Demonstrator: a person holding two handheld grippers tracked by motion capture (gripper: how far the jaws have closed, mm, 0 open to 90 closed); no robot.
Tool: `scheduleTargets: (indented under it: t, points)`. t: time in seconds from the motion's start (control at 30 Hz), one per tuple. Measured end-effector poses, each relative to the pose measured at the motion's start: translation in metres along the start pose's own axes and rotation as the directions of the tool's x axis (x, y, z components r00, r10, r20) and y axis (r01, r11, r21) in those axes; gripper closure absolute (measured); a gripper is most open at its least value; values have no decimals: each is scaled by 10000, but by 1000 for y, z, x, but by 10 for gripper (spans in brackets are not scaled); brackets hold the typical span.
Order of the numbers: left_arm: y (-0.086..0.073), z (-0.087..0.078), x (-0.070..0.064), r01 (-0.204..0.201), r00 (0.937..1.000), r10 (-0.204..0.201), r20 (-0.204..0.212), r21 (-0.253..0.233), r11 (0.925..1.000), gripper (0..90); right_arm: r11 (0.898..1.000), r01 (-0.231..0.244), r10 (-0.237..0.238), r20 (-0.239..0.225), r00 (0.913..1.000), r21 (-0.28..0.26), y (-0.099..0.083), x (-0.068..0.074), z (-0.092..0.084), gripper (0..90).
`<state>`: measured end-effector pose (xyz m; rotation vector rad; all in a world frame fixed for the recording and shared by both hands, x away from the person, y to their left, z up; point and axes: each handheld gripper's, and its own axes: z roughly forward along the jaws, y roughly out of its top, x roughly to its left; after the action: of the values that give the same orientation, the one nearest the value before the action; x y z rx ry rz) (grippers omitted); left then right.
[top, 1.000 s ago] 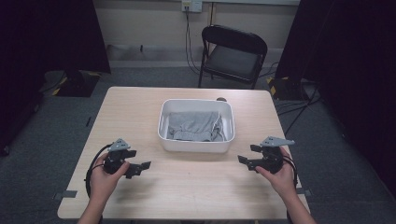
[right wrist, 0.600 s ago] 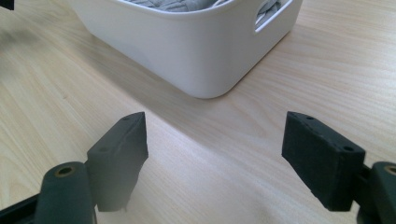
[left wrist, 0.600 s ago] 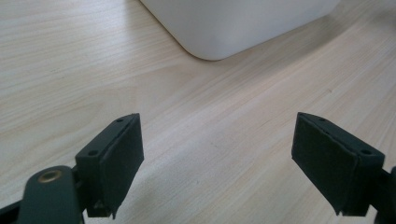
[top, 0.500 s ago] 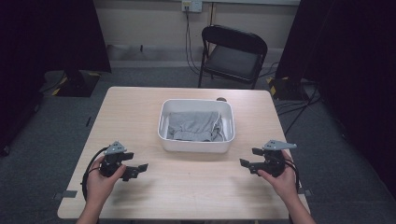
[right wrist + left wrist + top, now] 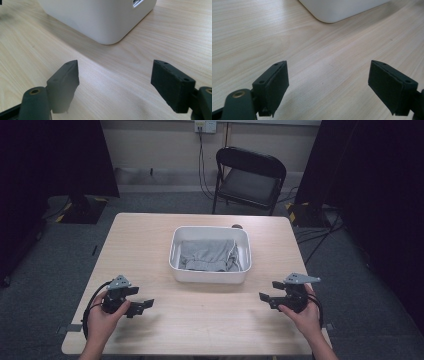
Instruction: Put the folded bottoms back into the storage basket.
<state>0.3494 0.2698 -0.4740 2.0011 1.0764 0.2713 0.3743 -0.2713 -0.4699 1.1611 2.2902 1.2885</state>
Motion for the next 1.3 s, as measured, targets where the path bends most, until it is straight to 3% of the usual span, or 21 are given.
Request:
scheduleTargets:
  t: [0.93, 1.3]
  points:
    - [-19, -14, 11, 53, 9997, -49, -246, 175, 9998, 165, 9995, 9, -12, 100, 9999, 310, -19, -2, -5, 220]
    - [-26, -21, 17, 208, 9991, -208, -378, -22, 9998, 165, 9991, 67, -74, 153, 9999, 427, -25, -3, -6, 217]
